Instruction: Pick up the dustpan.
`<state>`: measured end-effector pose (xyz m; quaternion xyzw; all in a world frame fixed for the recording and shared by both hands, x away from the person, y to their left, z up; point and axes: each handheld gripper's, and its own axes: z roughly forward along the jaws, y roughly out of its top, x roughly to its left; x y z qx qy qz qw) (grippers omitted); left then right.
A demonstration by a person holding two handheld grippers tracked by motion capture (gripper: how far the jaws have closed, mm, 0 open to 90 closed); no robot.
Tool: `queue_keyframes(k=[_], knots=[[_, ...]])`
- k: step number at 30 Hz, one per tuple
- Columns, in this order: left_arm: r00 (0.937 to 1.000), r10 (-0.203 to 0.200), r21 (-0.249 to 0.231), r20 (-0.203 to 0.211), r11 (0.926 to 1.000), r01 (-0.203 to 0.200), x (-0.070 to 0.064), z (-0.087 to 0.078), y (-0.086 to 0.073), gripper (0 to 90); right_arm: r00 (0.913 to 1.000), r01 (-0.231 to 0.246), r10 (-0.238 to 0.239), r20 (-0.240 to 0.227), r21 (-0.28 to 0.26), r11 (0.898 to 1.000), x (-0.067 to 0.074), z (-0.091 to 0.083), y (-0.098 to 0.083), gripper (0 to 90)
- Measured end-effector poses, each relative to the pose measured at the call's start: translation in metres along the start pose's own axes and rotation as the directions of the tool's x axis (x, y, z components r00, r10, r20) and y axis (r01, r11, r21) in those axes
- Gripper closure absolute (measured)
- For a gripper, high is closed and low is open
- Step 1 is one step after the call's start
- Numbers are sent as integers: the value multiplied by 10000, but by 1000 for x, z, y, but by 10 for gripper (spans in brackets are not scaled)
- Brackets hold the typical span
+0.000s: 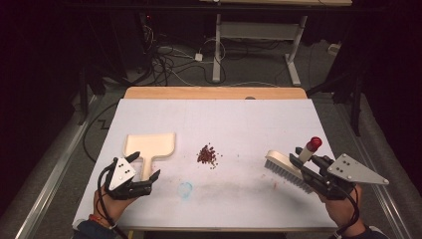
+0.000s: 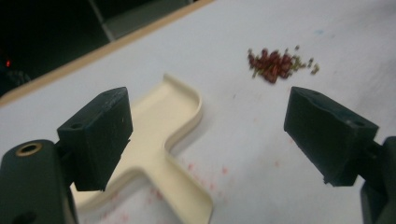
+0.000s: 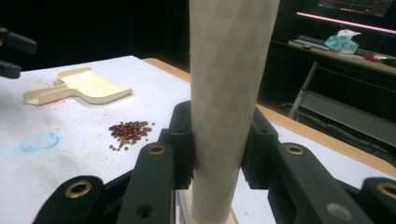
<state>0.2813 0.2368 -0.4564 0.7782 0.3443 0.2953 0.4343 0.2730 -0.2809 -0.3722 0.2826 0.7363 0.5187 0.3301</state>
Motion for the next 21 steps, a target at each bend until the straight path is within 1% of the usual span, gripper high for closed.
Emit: queue_keyframes(k=[1,2,3,4,6,9,11,12,14,15,16,17,18,19,20,21], knots=[[9998,-202,79,14,9998,202,0,-1,-5,149,10000,26,-26,11,5,10000,0,0,0,703],[9996,-258,258,78,9993,256,-1,-2,-8,149,10000,-19,20,-19,27,10000,0,0,-1,703],[9999,-104,486,35,9988,102,-4,-3,-10,149,10000,33,-33,-13,14,10000,0,0,-2,703],[9999,94,594,-43,9982,-91,-7,-4,-10,148,10000,36,-36,-33,58,10000,1,0,-2,703],[9995,314,791,38,9964,-316,-11,-5,-9,150,10000,57,-56,-66,55,10000,1,1,-2,703],[9990,400,743,183,9964,-413,-16,-8,-6,152,9995,268,-267,-139,84,9996,4,2,-1,703],[9977,644,787,225,9947,-659,-17,-8,-6,152,9995,309,-308,-117,58,9995,4,2,0,703],[9983,541,979,210,9936,-559,-18,-8,-6,153,9996,285,-285,-86,46,9996,6,1,1,703],[9989,465,1255,-90,9911,-450,-17,-5,-3,155,9995,312,-311,-108,72,9995,7,2,0,702],[9995,290,1345,-89,9905,-276,-15,-2,-2,169,9995,308,-307,-95,114,9995,7,3,0,703],[9999,113,1511,-122,9885,-93,-14,2,-1,169,9995,308,-307,-95,114,9995,7,3,0,703],[9997,-23,1770,-262,9842,69,-13,7,0,182,9992,395,-394,-62,193,9990,7,5,0,703],[9990,-146,2053,-432,9784,231,-12,13,1,182,9992,395,-394,-62,193,9990,7,5,0,703],[9979,-408,2365,-505,9703,516,-10,20,1,182,9992,393,-393,-1,257,9989,8,8,0,702],[9948,-689,2633,-756,9608,865,-7,26,1,184,9993,358,-359,55,287,9989,9,9,0,702],[9876,-1105,2872,-1113,9478,1384,-3,32,0,184,9991,414,-417,109,309,9987,11,11,0,703]])
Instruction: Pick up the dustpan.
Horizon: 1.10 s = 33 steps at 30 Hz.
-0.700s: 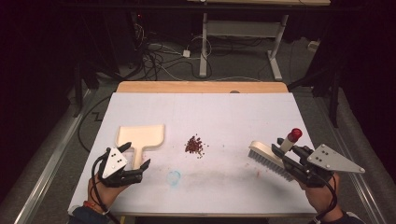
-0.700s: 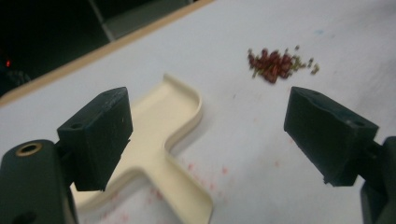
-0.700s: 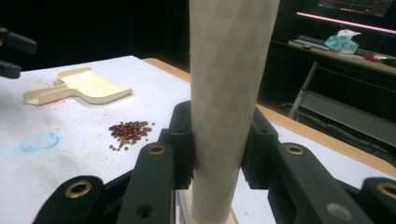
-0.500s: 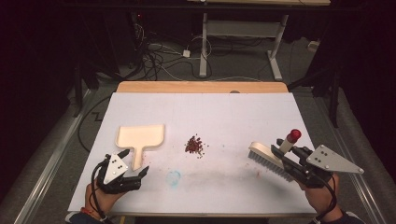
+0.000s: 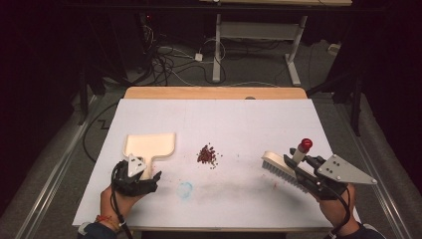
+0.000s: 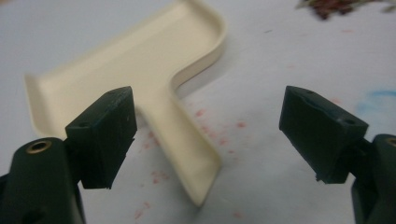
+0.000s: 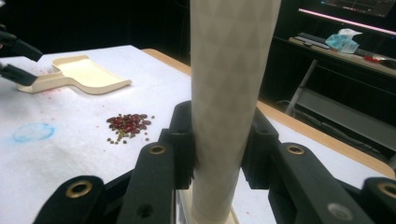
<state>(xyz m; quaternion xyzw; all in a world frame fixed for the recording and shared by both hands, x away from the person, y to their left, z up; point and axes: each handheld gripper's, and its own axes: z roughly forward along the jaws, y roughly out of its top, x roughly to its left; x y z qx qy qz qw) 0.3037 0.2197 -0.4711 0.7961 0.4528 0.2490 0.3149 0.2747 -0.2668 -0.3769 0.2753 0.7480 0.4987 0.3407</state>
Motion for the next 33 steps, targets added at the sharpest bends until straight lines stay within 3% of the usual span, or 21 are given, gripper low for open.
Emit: queue_keyframes(k=[1,2,3,7,8,11,13,17,18,21,27,29,33], knots=[[9982,-598,376,-63,9975,600,5,7,1,184,9999,99,-99,44,23,9999,1,1,1,702],[9872,-1587,790,164,9844,1570,16,16,1,202,9998,162,-162,81,29,9999,3,1,1,702],[9872,-1587,790,164,9844,1570,16,16,1,237,9997,232,-232,115,34,9997,4,2,2,702],[9726,-2325,1075,-13,9669,2313,30,25,-1,261,9995,315,-315,56,29,9995,6,1,2,702],[9682,-2497,1120,132,9626,2467,33,28,-2,287,9996,289,-289,47,43,9996,6,1,2,702],[9633,-2673,1444,250,9544,2611,37,41,0,353,9997,233,-234,29,76,9997,6,2,2,702],[9702,-2424,1432,41,9603,2394,37,46,4,366,9997,249,-249,26,74,9997,6,2,2,702],[9756,-2196,1224,81,9685,2170,39,53,8,436,9996,288,-287,-64,57,9996,8,4,2,702],[9762,-2164,1187,112,9697,2135,40,54,9,522,9995,302,-301,-93,84,9995,8,5,2,702],[9810,-1926,1100,211,9758,1892,43,56,10,628,9995,267,-266,-148,80,9996,7,6,1,701],[9850,-1687,1074,377,9806,1638,46,58,13,632,9996,108,-106,-265,98,9999,3,10,-2,702],[9900,-1384,933,260,9864,1355,46,57,14,635,9992,32,-29,-395,78,10000,2,13,-2,702],[9921,-1172,823,439,9901,1134,48,56,15,635,9987,73,-74,-512,-19,10000,3,15,0,702]])
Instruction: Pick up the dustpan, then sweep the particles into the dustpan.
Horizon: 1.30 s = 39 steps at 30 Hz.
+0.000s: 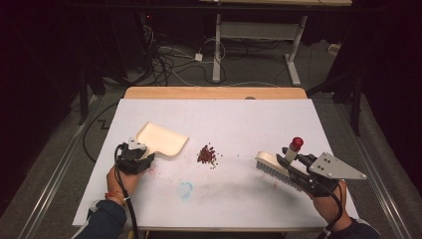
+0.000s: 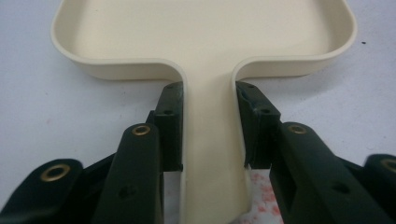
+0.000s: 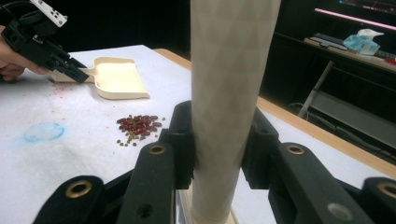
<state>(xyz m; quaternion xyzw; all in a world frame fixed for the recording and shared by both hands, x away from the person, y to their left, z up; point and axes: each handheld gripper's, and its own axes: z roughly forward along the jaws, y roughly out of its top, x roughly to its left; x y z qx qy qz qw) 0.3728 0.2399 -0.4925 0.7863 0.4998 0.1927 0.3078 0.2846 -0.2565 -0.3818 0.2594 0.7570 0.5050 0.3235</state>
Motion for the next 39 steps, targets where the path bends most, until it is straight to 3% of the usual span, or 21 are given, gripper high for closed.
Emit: queue_keyframes(k=[8,13,24,29,33,39], knots=[[9988,457,-81,197,9989,-455,3,-11,4,636,9996,181,-177,-206,221,9996,2,8,-2,703],[9964,799,4,290,9968,-799,2,-22,4,636,9997,18,-11,-246,283,9996,-1,9,-4,703],[9908,1030,118,877,9945,-1045,-2,-40,4,635,9998,-72,79,-166,447,9990,-7,12,-8,703],[9852,1312,259,1105,9905,-1348,-8,-51,-2,635,9999,-149,150,-18,406,9991,-13,17,-6,704],[9781,1637,516,1284,9838,-1715,-14,-58,-10,635,9983,-587,587,3,320,9978,-23,32,-1,704],[9678,1790,765,1771,9778,-1949,-23,-66,-25,634,9988,-489,486,64,463,9977,-25,51,5,705]])
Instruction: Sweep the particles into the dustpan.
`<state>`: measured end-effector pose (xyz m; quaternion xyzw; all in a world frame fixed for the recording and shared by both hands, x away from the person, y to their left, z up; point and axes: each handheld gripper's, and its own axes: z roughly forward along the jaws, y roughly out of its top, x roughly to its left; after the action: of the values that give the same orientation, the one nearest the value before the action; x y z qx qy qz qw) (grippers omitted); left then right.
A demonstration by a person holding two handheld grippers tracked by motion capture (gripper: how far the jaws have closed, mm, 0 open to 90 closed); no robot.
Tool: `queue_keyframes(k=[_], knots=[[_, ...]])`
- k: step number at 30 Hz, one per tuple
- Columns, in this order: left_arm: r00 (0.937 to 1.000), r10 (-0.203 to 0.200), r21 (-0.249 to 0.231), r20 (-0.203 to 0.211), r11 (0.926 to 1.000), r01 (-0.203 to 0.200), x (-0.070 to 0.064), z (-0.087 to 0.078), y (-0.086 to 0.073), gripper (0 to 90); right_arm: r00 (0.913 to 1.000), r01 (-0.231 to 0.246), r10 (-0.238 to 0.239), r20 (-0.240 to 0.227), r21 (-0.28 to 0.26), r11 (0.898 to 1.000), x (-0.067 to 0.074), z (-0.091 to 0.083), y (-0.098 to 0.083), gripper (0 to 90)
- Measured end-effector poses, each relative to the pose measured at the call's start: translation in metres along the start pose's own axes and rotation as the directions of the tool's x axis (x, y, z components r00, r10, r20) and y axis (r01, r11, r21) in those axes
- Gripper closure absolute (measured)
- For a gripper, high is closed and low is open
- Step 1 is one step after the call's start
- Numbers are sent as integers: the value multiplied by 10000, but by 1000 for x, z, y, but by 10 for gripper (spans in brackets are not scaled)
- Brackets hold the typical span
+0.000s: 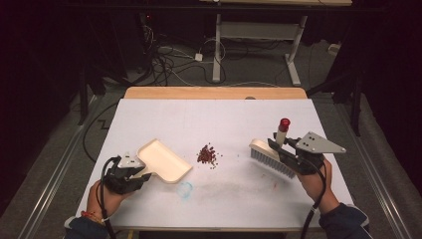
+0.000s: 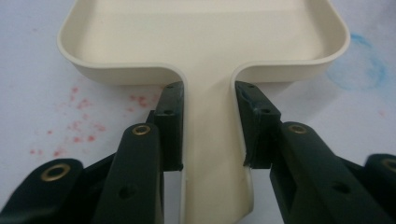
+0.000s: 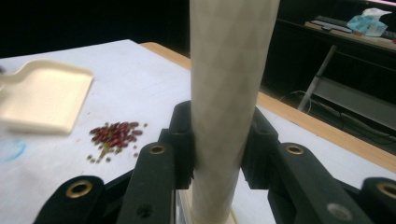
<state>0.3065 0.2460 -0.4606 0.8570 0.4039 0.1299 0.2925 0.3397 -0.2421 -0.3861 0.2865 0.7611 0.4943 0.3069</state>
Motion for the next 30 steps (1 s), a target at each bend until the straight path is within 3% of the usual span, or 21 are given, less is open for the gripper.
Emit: queue_keyframes(k=[4,5,8,9,11,12,17,19,25,27,30], knots=[[9991,325,46,267,9995,-326,-12,-2,-3,634,9995,-316,316,-50,-163,9994,-3,28,10,705],[9985,394,32,367,9992,-396,-15,-2,-3,634,9995,-316,316,-50,-163,9994,-3,28,10,705],[9957,676,124,636,9976,-685,-25,1,-3,634,9985,-542,542,-25,-80,9985,-1,57,19,705],[9947,783,169,663,9967,-795,-28,3,-2,634,9985,-542,542,-25,-80,9985,-1,57,19,705],[9932,864,121,780,9961,-876,-31,5,-1,634,9983,-577,577,-32,-75,9983,4,77,25,705],[9929,878,88,799,9960,-888,-32,6,0,634,9983,-577,577,-32,-75,9983,4,77,25,705],[9911,1010,32,862,9948,-1017,-38,13,2,634,9980,-638,639,33,-197,9978,18,116,32,705],[9904,1029,71,924,9946,-1040,-38,15,3,634,9973,-692,702,196,-448,9966,25,126,32,705],[9897,1086,135,936,9938,-1103,-42,19,7,634,9991,-317,325,280,-295,9991,42,148,36,705],[9899,1054,159,948,9941,-1074,-42,20,8,634,9999,-112,112,100,-51,9999,50,157,35,705],[9901,1061,170,922,9940,-1081,-43,21,9,634,9998,-174,174,-60,-96,9998,54,160,34,705]])
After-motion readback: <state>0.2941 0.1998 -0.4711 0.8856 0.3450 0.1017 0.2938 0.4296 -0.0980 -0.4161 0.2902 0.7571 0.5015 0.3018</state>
